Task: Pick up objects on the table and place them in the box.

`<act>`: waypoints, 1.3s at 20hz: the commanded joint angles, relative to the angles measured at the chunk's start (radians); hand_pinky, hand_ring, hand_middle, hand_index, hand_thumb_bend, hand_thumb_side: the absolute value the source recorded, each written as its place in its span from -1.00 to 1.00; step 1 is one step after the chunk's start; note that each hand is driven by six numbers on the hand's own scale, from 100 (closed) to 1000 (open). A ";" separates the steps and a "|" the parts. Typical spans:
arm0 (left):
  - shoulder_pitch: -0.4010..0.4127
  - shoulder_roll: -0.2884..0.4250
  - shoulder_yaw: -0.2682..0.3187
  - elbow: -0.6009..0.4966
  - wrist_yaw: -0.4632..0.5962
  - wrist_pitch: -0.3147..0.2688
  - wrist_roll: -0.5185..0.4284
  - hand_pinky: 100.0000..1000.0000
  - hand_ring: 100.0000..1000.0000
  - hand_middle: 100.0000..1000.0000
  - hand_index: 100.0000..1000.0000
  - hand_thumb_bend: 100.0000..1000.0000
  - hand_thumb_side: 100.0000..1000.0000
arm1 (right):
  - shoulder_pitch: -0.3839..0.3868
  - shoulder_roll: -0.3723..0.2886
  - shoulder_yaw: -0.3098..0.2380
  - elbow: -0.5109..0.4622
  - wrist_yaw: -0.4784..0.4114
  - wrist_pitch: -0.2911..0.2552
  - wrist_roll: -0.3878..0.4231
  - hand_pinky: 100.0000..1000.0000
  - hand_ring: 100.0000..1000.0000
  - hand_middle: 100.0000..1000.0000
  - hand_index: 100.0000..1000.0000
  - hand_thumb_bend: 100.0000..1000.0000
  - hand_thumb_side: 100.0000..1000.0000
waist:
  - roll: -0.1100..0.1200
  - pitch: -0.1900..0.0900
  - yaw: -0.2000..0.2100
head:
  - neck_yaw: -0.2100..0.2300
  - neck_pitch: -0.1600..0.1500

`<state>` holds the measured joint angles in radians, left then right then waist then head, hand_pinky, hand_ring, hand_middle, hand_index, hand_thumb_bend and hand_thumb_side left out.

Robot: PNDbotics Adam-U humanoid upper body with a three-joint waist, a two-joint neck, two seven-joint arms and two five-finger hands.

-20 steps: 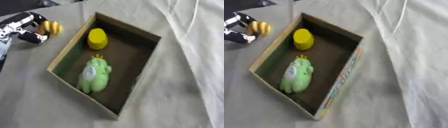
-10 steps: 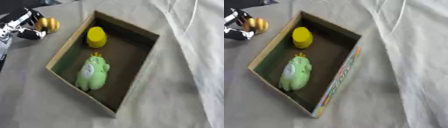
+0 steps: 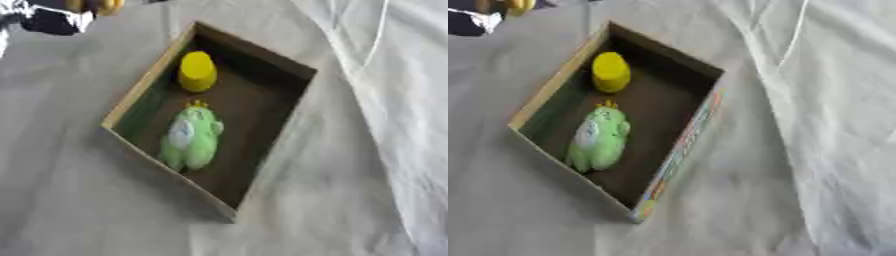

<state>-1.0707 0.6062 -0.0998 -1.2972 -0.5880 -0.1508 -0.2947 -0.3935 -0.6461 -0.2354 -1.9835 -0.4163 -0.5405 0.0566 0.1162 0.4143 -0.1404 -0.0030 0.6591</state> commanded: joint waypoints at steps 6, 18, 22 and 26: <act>-0.024 -0.213 -0.096 -0.259 -0.084 0.062 -0.012 0.21 0.12 -0.01 0.00 -1.00 -0.90 | 0.010 -0.059 -0.038 -0.017 -0.013 -0.034 -0.070 0.68 0.88 0.19 0.60 -1.00 -0.42 | -0.051 -0.068 0.031 | -0.043 0.035; 0.078 -0.433 -0.196 -0.203 -0.331 0.002 -0.080 0.22 0.14 0.02 0.06 -1.00 -0.79 | -0.003 -0.066 -0.035 -0.017 -0.020 -0.033 -0.089 0.68 0.87 0.19 0.60 -1.00 -0.45 | -0.068 -0.084 0.049 | -0.042 0.053; 0.108 -0.454 -0.210 -0.173 -0.333 -0.005 -0.100 0.22 0.14 0.02 0.07 -1.00 -0.75 | -0.003 -0.061 -0.036 -0.017 -0.021 -0.027 -0.088 0.68 0.87 0.19 0.60 -1.00 -0.43 | -0.068 -0.082 0.049 | -0.042 0.048; 0.136 -0.461 -0.221 -0.145 -0.338 -0.007 -0.118 0.22 0.14 0.03 0.09 -1.00 -0.76 | -0.001 -0.061 -0.037 -0.017 -0.022 -0.026 -0.090 0.68 0.87 0.19 0.60 -1.00 -0.44 | -0.067 -0.085 0.052 | -0.047 0.047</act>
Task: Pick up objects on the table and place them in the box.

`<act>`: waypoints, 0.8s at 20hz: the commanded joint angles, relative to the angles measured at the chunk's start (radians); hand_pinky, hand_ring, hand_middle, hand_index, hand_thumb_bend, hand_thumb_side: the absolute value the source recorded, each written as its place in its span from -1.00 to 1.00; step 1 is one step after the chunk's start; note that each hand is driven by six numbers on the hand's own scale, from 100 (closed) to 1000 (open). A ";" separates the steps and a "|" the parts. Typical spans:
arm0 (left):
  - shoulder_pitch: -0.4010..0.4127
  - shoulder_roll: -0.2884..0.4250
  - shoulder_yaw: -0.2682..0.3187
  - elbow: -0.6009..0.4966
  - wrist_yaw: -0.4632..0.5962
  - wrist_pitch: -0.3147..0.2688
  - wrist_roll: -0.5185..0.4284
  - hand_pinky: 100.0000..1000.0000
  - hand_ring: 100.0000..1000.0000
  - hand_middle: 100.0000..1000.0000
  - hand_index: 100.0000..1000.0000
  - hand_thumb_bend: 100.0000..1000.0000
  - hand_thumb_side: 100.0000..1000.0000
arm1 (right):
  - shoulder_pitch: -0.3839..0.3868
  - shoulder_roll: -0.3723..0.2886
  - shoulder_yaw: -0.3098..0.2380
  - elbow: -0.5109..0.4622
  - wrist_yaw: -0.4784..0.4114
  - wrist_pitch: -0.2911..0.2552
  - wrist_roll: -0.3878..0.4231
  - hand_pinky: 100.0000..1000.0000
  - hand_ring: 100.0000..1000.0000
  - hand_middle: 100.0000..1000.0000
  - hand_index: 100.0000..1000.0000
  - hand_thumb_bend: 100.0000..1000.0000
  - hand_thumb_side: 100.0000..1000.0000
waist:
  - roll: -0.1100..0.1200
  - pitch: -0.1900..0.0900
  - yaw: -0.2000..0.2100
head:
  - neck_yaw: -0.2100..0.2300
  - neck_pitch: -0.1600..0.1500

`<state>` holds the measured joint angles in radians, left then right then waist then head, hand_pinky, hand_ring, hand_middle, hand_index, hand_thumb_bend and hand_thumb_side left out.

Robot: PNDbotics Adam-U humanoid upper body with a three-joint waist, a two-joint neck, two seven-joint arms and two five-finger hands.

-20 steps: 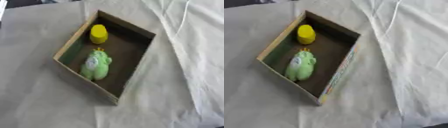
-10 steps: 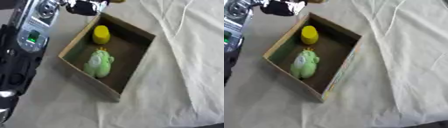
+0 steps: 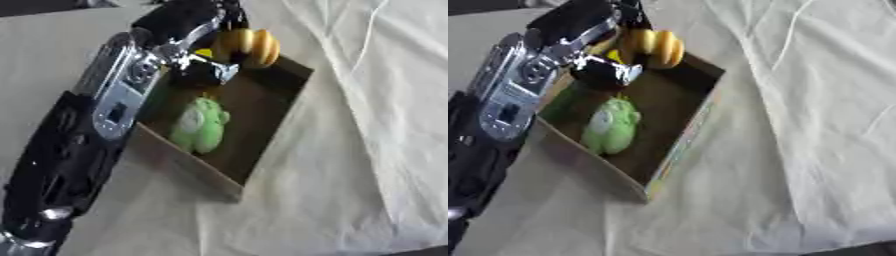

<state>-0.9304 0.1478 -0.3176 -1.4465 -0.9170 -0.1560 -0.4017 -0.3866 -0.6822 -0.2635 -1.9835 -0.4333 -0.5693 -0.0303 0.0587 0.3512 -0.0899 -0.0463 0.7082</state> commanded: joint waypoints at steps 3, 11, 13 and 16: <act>0.020 -0.004 -0.016 0.033 -0.026 -0.007 -0.021 0.28 0.20 0.07 0.18 -1.00 -0.81 | -0.002 -0.025 -0.011 -0.017 -0.004 0.003 -0.005 0.68 0.88 0.19 0.60 -1.00 -0.41 | -0.009 -0.024 0.006 | -0.010 -0.004; 0.033 -0.009 -0.016 0.070 -0.115 -0.038 -0.079 0.99 0.88 0.71 0.93 -0.17 0.19 | 0.002 -0.024 -0.008 -0.017 -0.003 0.006 -0.007 0.68 0.88 0.19 0.60 -1.00 -0.40 | -0.011 -0.031 0.012 | -0.013 0.003; 0.032 -0.006 -0.008 0.065 -0.133 -0.037 -0.070 0.97 0.87 0.70 0.92 -0.13 0.20 | 0.003 -0.023 -0.006 -0.017 -0.002 0.007 -0.006 0.68 0.88 0.19 0.60 -1.00 -0.41 | -0.011 -0.032 0.013 | -0.013 0.005; 0.031 -0.003 0.001 0.051 -0.132 -0.034 -0.061 0.97 0.87 0.69 0.92 -0.17 0.17 | 0.004 -0.025 -0.005 -0.017 -0.002 0.006 -0.006 0.68 0.87 0.19 0.60 -1.00 -0.42 | -0.012 -0.033 0.014 | -0.014 0.009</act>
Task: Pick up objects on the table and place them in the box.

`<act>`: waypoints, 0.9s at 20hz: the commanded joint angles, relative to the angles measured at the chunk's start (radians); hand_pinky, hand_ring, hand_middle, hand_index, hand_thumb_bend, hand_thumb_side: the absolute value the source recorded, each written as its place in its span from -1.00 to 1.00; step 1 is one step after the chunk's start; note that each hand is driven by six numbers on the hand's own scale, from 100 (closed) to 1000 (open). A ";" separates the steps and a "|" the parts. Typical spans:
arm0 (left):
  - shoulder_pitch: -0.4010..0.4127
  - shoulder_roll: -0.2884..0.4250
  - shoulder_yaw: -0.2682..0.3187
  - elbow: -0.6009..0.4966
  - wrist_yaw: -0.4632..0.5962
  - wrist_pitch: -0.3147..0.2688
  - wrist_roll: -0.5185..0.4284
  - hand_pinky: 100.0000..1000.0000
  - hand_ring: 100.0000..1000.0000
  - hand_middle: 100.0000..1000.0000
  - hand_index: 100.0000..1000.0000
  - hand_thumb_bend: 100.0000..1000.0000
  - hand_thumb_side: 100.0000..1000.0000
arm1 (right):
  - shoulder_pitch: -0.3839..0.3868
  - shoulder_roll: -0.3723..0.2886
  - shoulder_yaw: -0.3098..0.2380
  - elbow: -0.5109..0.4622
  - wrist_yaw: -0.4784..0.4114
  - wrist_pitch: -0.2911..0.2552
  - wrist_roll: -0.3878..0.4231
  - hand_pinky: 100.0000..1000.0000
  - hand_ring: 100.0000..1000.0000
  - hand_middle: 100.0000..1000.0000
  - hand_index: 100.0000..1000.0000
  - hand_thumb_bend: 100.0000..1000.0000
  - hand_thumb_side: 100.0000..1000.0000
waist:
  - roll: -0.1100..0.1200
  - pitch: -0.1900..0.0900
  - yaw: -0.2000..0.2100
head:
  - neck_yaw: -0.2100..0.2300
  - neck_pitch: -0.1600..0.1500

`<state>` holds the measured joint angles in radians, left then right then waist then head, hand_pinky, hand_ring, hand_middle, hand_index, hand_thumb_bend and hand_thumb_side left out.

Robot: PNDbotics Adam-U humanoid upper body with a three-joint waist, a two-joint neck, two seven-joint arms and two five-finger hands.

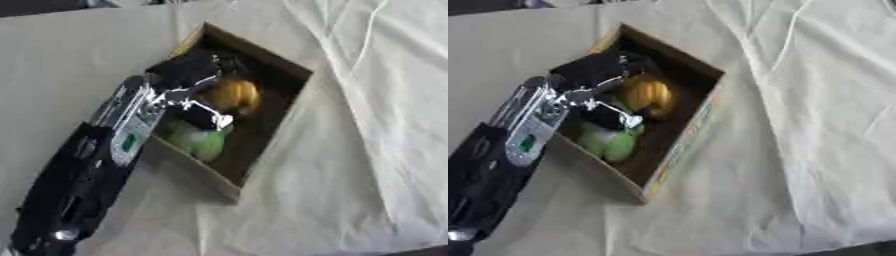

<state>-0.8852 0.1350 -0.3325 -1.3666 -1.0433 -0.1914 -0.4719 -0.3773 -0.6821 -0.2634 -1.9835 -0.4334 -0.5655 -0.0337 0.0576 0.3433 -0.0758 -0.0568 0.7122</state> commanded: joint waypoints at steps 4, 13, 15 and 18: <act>-0.020 0.021 0.039 -0.073 0.026 0.019 0.019 0.95 0.86 0.68 0.90 -0.30 0.08 | -0.003 -0.026 -0.005 -0.017 -0.001 -0.001 -0.004 0.68 0.87 0.19 0.60 -1.00 -0.44 | -0.013 -0.028 0.004 | -0.004 0.008; -0.037 0.075 0.149 -0.306 0.260 0.161 0.134 0.75 0.68 0.52 0.80 -1.00 -0.11 | 0.008 -0.027 -0.009 -0.017 0.001 -0.006 -0.016 0.68 0.86 0.19 0.60 -1.00 -0.45 | -0.019 -0.035 0.017 | -0.009 0.011; -0.034 0.114 0.202 -0.384 0.412 0.230 0.219 0.72 0.64 0.50 0.75 -1.00 0.04 | 0.012 -0.028 -0.012 -0.017 0.003 -0.007 -0.021 0.68 0.86 0.19 0.60 -1.00 -0.46 | -0.021 -0.039 0.025 | -0.017 0.013; 0.000 0.200 0.300 -0.477 0.698 0.309 0.370 0.65 0.55 0.43 0.65 -1.00 0.11 | 0.023 -0.032 -0.017 -0.017 0.008 -0.010 -0.028 0.68 0.86 0.19 0.60 -1.00 -0.46 | -0.021 -0.044 0.042 | -0.032 0.016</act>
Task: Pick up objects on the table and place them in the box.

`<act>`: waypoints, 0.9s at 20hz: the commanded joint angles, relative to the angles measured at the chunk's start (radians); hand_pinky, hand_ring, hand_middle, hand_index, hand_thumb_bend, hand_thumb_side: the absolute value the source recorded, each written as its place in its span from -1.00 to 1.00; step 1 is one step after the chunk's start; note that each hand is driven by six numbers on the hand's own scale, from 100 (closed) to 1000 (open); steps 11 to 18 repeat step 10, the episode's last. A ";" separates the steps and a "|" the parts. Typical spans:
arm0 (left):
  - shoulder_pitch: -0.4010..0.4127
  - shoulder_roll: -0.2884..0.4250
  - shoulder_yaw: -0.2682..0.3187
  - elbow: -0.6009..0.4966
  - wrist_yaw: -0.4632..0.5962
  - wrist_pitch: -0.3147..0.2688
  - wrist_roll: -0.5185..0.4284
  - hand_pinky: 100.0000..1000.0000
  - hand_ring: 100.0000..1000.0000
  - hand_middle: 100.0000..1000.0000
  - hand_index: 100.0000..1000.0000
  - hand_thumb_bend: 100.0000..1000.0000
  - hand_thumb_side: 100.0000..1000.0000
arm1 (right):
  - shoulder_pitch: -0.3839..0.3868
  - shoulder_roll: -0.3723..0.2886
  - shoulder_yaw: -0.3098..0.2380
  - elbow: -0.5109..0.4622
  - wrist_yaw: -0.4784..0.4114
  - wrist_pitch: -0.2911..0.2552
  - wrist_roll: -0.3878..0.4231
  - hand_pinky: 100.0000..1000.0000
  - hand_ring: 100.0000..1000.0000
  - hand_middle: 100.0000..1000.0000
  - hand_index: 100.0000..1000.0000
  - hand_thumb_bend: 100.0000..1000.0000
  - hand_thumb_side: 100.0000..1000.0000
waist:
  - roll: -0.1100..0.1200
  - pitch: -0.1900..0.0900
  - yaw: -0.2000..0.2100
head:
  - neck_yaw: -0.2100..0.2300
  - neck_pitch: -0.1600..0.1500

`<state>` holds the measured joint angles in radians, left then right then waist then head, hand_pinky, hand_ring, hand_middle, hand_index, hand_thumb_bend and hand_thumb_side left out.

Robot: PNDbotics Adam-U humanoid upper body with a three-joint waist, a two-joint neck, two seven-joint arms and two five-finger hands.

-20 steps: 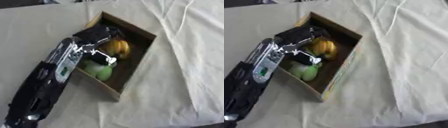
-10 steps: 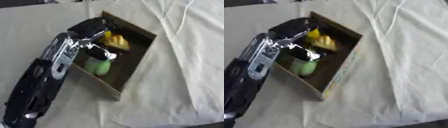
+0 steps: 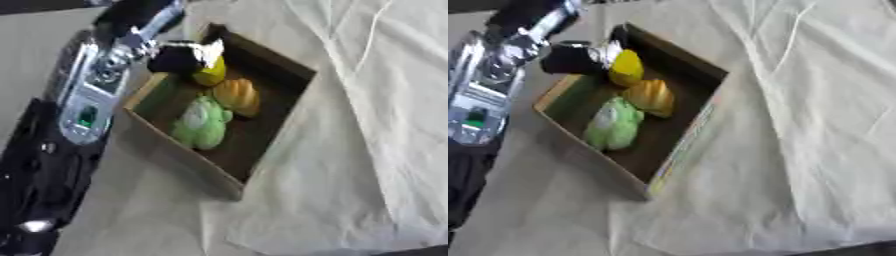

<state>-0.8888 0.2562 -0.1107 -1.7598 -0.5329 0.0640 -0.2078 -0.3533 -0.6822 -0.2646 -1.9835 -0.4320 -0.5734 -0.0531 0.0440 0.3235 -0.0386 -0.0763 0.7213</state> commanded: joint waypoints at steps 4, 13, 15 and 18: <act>0.101 0.215 0.202 -0.209 0.435 0.045 0.352 0.58 0.49 0.40 0.65 -1.00 0.05 | 0.010 -0.033 -0.022 -0.017 0.015 -0.004 -0.015 0.68 0.87 0.19 0.60 -1.00 -0.43 | -0.006 -0.023 0.031 | -0.027 0.009; 0.294 0.323 0.304 -0.240 0.546 -0.241 0.645 0.59 0.54 0.45 0.72 -1.00 -0.22 | 0.014 -0.021 -0.025 -0.017 0.021 -0.002 -0.015 0.68 0.88 0.19 0.60 -1.00 -0.37 | -0.014 -0.016 0.061 | -0.010 0.004; 0.294 0.323 0.304 -0.240 0.546 -0.241 0.645 0.59 0.54 0.45 0.72 -1.00 -0.22 | 0.014 -0.021 -0.025 -0.017 0.021 -0.002 -0.015 0.68 0.88 0.19 0.60 -1.00 -0.37 | -0.014 -0.016 0.061 | -0.010 0.004; 0.294 0.323 0.304 -0.240 0.546 -0.241 0.645 0.59 0.54 0.45 0.72 -1.00 -0.22 | 0.014 -0.021 -0.025 -0.017 0.021 -0.002 -0.015 0.68 0.88 0.19 0.60 -1.00 -0.37 | -0.014 -0.016 0.061 | -0.010 0.004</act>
